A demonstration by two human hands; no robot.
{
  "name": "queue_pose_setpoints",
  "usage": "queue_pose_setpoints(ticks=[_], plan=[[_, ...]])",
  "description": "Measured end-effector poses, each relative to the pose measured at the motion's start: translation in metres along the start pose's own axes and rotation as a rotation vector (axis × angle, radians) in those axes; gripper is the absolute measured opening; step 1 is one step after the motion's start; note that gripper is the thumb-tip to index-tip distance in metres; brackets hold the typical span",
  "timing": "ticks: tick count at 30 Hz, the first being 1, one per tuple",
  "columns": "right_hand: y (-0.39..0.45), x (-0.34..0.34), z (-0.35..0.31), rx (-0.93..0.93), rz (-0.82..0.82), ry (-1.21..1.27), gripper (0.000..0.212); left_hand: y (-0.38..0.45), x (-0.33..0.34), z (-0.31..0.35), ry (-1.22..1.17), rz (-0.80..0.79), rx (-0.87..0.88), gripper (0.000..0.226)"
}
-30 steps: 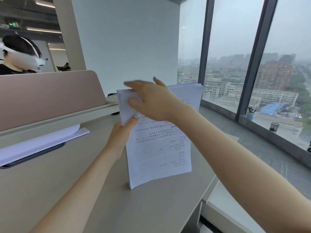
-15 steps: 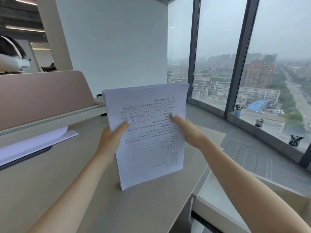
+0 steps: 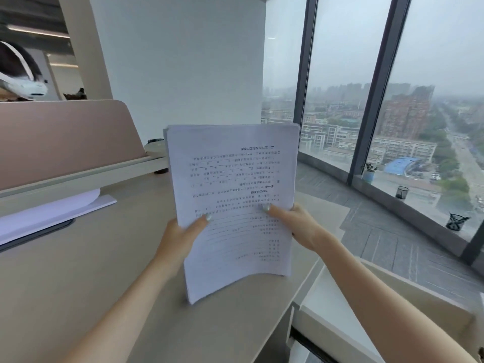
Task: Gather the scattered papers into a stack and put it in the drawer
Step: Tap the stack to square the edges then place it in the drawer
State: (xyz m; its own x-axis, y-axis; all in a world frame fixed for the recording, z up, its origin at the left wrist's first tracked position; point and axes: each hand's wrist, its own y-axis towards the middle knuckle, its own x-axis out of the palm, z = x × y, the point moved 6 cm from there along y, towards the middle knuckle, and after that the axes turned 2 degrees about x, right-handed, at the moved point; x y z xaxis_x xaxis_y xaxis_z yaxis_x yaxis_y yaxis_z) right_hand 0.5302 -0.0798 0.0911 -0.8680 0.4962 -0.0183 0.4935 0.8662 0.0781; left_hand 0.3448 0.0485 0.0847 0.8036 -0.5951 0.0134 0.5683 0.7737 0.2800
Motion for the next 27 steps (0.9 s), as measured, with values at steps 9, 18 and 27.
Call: queue_pose_setpoints(ticks=[9, 18, 27], plan=[[0.006, -0.001, -0.017, -0.1, 0.026, 0.164, 0.018, 0.018, -0.005, 0.022, -0.001, 0.104, 0.091, 0.008], [-0.004, 0.003, 0.034, 0.068, 0.017, 0.164, 0.013, 0.002, -0.004, -0.025, 0.063, -0.049, -0.068, 0.013], [-0.024, 0.004, 0.045, 0.133, -0.027, 0.043, 0.013, -0.005, 0.003, -0.02, 0.016, -0.089, -0.037, 0.018]])
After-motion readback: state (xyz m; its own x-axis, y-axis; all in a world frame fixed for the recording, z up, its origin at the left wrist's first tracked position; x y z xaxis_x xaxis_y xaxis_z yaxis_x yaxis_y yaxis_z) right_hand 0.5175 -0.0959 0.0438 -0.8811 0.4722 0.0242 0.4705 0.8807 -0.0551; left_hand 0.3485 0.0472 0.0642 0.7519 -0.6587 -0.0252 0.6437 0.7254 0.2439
